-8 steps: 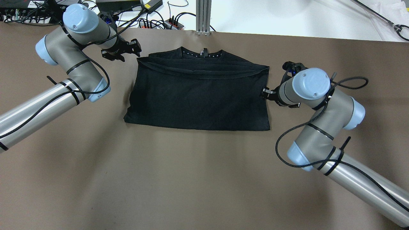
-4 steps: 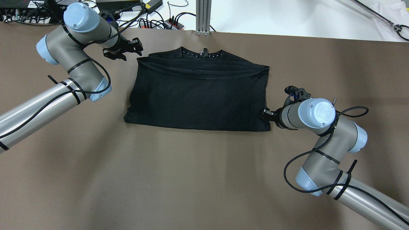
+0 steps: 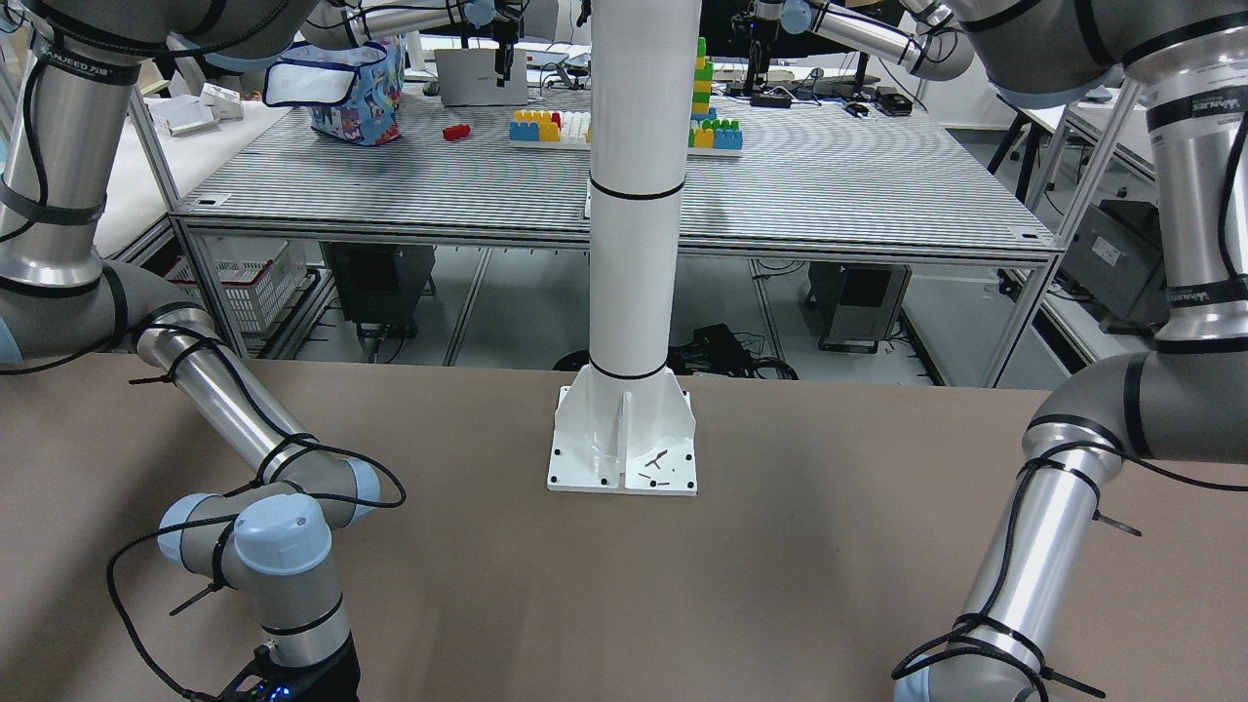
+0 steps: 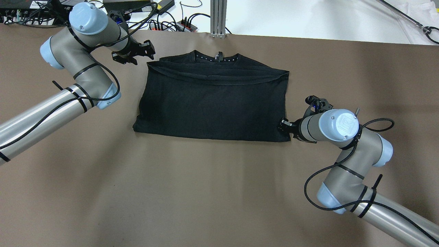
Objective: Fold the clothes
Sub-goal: 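Release the hem and move the right gripper to the folded edge, then pull the folded edge with the right gripper toward the robot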
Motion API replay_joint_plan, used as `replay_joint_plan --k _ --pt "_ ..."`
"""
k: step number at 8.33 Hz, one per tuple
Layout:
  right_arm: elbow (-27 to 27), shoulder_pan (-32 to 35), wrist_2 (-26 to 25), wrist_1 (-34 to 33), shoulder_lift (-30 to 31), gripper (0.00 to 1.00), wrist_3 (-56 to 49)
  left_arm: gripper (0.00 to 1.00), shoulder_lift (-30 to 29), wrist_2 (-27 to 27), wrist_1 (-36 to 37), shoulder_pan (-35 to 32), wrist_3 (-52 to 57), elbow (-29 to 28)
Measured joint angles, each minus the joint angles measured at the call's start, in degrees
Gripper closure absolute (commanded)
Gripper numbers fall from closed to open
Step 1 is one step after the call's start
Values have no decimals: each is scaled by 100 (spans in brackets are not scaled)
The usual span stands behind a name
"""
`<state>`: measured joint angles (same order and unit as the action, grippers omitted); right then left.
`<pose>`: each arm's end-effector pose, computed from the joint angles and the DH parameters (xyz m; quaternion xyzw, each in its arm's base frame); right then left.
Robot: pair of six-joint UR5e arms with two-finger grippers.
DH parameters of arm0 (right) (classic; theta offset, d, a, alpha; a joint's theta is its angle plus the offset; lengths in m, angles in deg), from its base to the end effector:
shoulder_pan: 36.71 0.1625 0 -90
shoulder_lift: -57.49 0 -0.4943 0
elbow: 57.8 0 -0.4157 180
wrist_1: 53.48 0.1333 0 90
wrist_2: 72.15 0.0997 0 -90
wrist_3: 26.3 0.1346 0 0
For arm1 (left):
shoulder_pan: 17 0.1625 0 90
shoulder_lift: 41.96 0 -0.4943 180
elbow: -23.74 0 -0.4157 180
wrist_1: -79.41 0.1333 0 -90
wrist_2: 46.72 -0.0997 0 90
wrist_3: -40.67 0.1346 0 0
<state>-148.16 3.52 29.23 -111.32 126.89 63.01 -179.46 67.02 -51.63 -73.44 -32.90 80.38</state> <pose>-0.4865 -0.5513 0.4759 0.0724 -0.4479 0.2593 0.8526 0.4458 -0.8151 0.3834 0.1225 0.4729 -0.2072 0.8476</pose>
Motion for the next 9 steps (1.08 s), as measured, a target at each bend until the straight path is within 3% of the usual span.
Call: replay_joint_plan --k 4,7,9 --pt "-131 -17 18 -8 44 100 149 28 -41 -1 10 34 -34 3" --pt "-755 -63 66 -246 295 100 188 28 -81 -6 35 53 -57 -2" --pt "-1510 -252 61 -677 627 100 457 28 -104 -8 45 72 -61 -4"
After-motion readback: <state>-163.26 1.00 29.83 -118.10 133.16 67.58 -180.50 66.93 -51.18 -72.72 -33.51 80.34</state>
